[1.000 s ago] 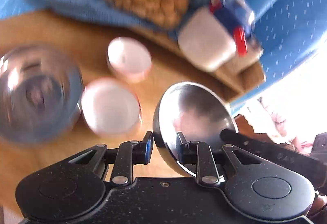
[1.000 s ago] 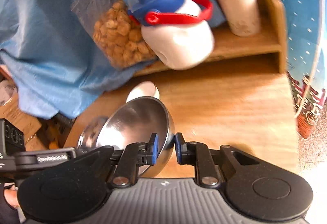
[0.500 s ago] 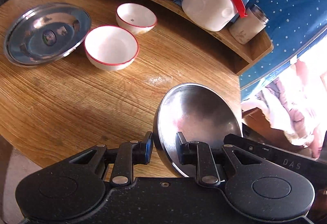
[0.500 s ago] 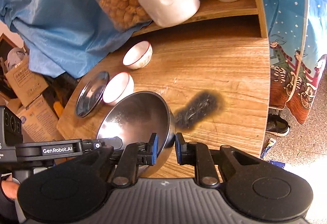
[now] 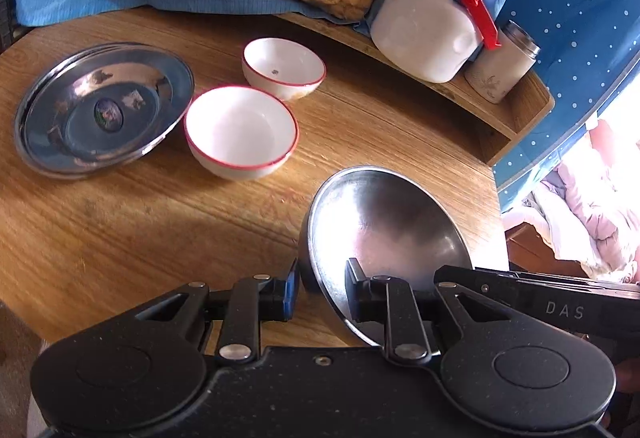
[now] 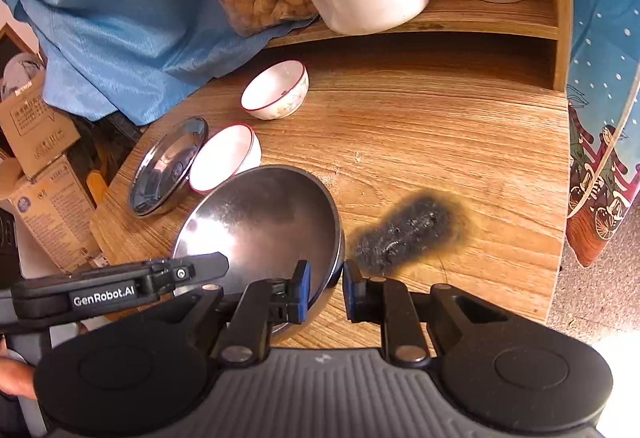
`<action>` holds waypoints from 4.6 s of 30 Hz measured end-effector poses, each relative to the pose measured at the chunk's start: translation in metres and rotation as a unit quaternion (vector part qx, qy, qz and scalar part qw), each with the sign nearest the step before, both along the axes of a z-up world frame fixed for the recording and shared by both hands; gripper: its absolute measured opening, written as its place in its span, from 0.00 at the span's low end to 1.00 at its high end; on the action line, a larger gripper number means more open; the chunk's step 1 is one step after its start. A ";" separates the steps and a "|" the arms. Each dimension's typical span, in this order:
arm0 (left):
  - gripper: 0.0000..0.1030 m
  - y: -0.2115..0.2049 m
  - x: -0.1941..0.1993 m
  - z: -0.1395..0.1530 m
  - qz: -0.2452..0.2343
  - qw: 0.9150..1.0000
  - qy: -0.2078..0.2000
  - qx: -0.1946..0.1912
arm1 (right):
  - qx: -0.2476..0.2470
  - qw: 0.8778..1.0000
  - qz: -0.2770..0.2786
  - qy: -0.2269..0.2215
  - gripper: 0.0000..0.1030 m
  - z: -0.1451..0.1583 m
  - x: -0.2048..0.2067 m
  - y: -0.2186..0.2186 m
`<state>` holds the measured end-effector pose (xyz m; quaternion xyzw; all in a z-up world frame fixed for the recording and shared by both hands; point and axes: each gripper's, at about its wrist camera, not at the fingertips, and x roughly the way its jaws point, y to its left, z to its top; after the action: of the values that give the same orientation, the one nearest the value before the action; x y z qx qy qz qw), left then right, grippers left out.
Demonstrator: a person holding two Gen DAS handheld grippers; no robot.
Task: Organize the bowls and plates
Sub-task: 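Carry the steel bowl with both grippers toward the white bowls, then lower the steel bowl onto the desk and open both grippers, then move both grippers to the larger white red-rimmed bowl, then close both grippers on the white bowl rim and lift it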
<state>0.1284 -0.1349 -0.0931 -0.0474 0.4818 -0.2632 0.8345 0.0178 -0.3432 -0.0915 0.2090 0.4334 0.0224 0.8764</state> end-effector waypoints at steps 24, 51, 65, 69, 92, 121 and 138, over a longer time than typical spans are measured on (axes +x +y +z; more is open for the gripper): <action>0.60 0.019 0.057 -0.014 -0.071 0.996 0.021 -0.051 | -0.068 0.996 -0.044 0.033 0.51 0.005 0.028 0.028; 0.99 0.060 0.084 -0.014 0.213 0.975 0.053 -0.010 | -0.102 0.995 0.009 -0.001 1.00 0.028 0.083 0.036; 0.99 0.057 0.092 -0.019 0.253 0.964 0.079 0.009 | -0.155 0.987 0.033 0.016 1.00 0.021 0.123 0.047; 0.99 0.063 0.093 -0.019 0.264 0.961 0.081 0.014 | -0.151 0.988 0.039 0.013 1.00 0.021 0.135 0.049; 0.83 0.044 0.099 -0.019 0.217 0.973 0.053 0.053 | -0.165 0.984 0.066 0.022 0.71 0.008 0.166 0.066; 0.18 0.033 0.095 -0.020 0.149 0.988 0.037 -0.012 | -0.127 0.985 0.116 0.032 0.11 -0.004 0.169 0.085; 0.18 0.028 0.073 0.017 0.086 0.994 -0.057 -0.040 | -0.141 0.985 0.091 -0.046 0.11 0.040 0.126 0.070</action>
<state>0.2011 -0.1069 -0.0758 -0.1065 0.4164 -0.2120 0.8777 0.1442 -0.2730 -0.0513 0.0421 0.4088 0.0505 0.9103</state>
